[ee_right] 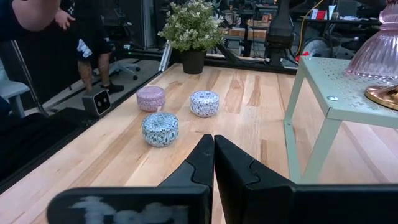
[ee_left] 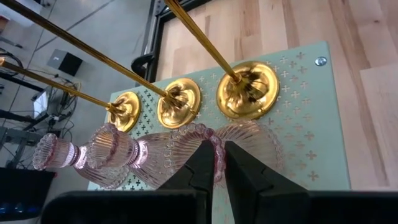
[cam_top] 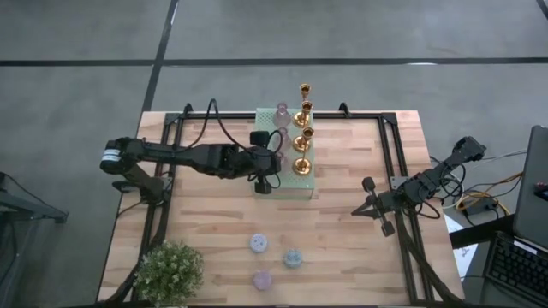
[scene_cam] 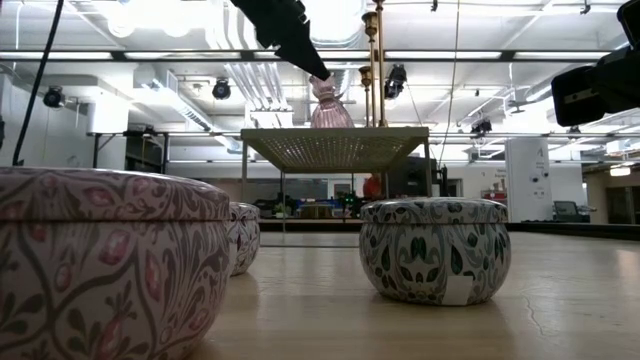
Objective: Pick & Place candle stick holders
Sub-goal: Put the pink candle holder on the shelf align with other pink candle holders, then put the white scented candle on the shelf
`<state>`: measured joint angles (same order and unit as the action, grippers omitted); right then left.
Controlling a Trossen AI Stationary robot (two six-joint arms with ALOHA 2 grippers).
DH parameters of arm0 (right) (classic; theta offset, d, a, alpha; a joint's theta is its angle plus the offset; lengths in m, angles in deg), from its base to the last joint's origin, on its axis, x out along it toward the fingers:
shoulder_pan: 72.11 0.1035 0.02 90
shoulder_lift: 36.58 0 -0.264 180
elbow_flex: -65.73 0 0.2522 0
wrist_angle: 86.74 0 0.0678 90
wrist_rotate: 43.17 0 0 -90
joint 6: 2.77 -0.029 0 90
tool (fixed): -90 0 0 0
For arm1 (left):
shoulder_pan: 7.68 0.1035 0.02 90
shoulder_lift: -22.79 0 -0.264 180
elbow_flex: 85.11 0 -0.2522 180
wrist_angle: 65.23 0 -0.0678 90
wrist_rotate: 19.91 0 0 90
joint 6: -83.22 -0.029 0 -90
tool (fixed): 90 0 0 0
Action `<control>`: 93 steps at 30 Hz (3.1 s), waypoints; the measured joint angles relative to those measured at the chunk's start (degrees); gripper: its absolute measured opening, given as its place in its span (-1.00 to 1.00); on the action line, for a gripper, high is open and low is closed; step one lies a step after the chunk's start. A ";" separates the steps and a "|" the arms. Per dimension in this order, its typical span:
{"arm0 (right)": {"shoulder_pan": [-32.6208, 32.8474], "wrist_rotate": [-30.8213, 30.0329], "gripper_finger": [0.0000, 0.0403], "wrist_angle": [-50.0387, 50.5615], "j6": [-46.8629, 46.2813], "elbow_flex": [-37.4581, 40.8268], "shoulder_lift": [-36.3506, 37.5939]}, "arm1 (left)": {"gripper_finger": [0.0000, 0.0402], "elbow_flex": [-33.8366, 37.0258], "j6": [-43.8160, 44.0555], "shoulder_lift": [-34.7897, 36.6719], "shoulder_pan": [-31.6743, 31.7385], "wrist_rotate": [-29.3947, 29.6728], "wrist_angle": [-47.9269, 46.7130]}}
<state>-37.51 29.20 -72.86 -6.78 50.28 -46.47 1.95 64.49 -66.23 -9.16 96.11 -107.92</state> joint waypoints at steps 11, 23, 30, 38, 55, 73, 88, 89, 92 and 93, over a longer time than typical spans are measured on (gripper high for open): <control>0.01 0.00 -0.96 0.02 0.00 0.00 0.00 | -0.72 -0.10 0.53 -0.36 0.40 0.44 0.90; -0.01 -0.02 -0.96 0.01 0.00 -0.02 0.02 | -0.64 -0.40 0.44 -0.66 0.48 1.10 3.75; 0.01 0.00 -0.96 0.02 0.00 -0.01 0.00 | -0.64 -0.38 1.33 -0.37 0.59 0.92 4.39; 0.01 -0.02 -0.96 0.01 0.00 0.00 0.00 | -0.64 -0.34 2.28 -0.39 0.79 -0.92 5.10; 0.00 0.00 -0.96 0.01 0.00 -0.01 0.00 | -0.67 -0.04 10.03 2.72 0.79 4.28 -4.16; -0.01 0.00 -0.96 0.02 0.00 0.00 0.02 | -0.67 6.46 9.55 0.68 1.75 3.43 5.13; -0.01 -0.01 -0.96 0.01 0.00 0.00 0.01 | -0.67 6.43 15.26 1.47 0.77 1.64 -5.84; 0.01 0.00 -0.96 0.01 0.00 -0.01 0.00 | -0.67 6.38 16.48 1.67 0.49 -0.21 -7.13; 0.01 -0.02 -0.96 0.01 0.00 0.00 0.00 | -0.67 6.37 20.25 1.97 -1.07 -7.05 -8.17; 0.01 0.00 -0.96 0.02 0.00 0.00 0.00 | -0.67 6.37 21.15 1.97 -1.95 -9.04 -8.19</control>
<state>-37.50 29.20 -72.84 -6.78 50.28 -46.47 8.32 85.64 -64.26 -11.11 87.07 -116.12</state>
